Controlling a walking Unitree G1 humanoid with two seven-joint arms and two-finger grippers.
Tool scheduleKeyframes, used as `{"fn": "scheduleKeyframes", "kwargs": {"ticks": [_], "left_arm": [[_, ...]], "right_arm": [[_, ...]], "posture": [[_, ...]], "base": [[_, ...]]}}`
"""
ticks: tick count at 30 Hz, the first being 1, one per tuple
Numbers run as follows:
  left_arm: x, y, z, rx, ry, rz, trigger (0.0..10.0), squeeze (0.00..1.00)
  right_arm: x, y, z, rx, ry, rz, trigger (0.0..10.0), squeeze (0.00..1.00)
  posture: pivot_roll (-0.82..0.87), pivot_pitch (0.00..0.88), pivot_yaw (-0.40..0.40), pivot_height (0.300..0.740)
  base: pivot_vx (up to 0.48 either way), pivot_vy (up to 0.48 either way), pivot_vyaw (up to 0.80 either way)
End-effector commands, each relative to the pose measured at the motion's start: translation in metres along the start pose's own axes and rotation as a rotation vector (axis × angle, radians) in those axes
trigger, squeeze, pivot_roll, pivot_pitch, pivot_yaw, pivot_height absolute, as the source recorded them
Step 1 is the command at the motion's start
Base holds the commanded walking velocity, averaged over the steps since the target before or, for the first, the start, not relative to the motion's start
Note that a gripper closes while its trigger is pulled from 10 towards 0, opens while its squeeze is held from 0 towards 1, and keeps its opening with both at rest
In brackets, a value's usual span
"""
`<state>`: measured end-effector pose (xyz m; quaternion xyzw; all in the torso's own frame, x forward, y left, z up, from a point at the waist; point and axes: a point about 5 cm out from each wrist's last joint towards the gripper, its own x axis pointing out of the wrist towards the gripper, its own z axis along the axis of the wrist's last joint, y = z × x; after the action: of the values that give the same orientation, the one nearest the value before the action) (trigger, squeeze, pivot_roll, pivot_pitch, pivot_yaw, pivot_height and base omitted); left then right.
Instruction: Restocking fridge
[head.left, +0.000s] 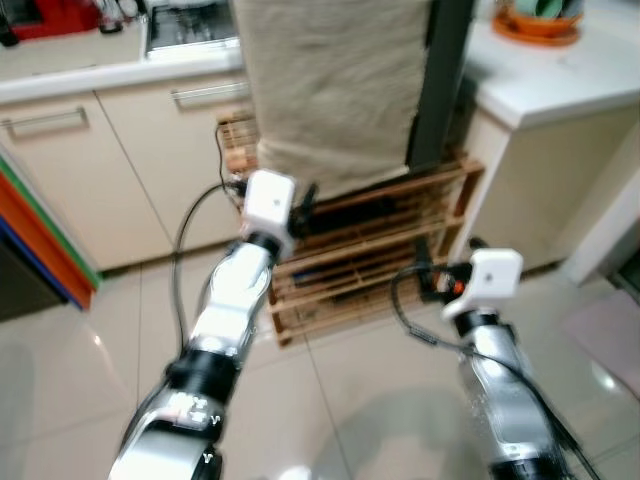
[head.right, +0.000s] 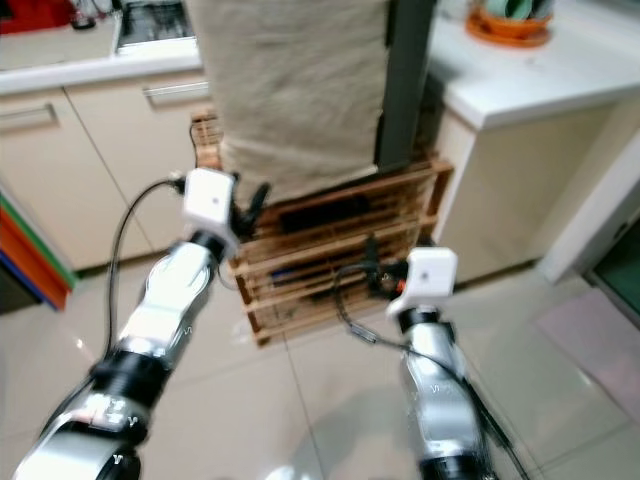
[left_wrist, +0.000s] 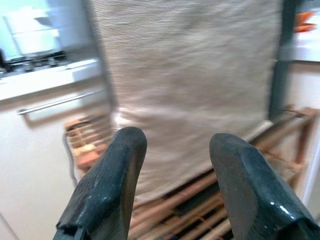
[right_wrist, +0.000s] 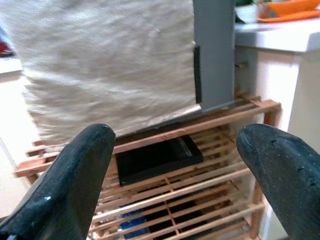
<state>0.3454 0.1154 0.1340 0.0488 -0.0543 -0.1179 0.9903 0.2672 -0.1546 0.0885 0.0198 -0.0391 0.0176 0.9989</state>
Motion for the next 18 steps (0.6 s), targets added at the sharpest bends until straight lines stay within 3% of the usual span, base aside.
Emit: {"fn": "scheduleKeyframes", "kwargs": {"ticks": [1,9,15,18], "left_arm": [[0.005,-0.016,0.005,-0.013,-0.023,-0.045,10.0,0.00],[0.009,-0.016,0.011,-0.007,-0.051,-0.048,10.0,0.00],[0.008,0.000,0.011,-0.006,-0.052,0.040,10.0,0.00],[0.007,0.012,0.010,0.015,-0.040,0.102,10.0,0.00]], "right_arm": [[-0.003,-0.017,0.006,-0.002,-0.026,-0.079,10.0,0.00],[0.001,-0.015,0.009,-0.007,-0.033,-0.070,10.0,0.00],[0.012,-0.025,0.021,-0.037,-0.065,-0.116,10.0,0.00],[0.025,-0.032,0.034,-0.053,-0.091,-0.182,10.0,0.00]], "posture": [[-0.15,0.000,0.081,0.740],[-0.14,0.000,0.080,0.740],[-0.14,0.000,0.083,0.740],[-0.13,0.000,0.087,0.740]], "base": [[0.409,0.247,0.00],[0.407,0.094,0.00],[0.000,0.000,0.00],[0.000,0.000,0.00]]}}
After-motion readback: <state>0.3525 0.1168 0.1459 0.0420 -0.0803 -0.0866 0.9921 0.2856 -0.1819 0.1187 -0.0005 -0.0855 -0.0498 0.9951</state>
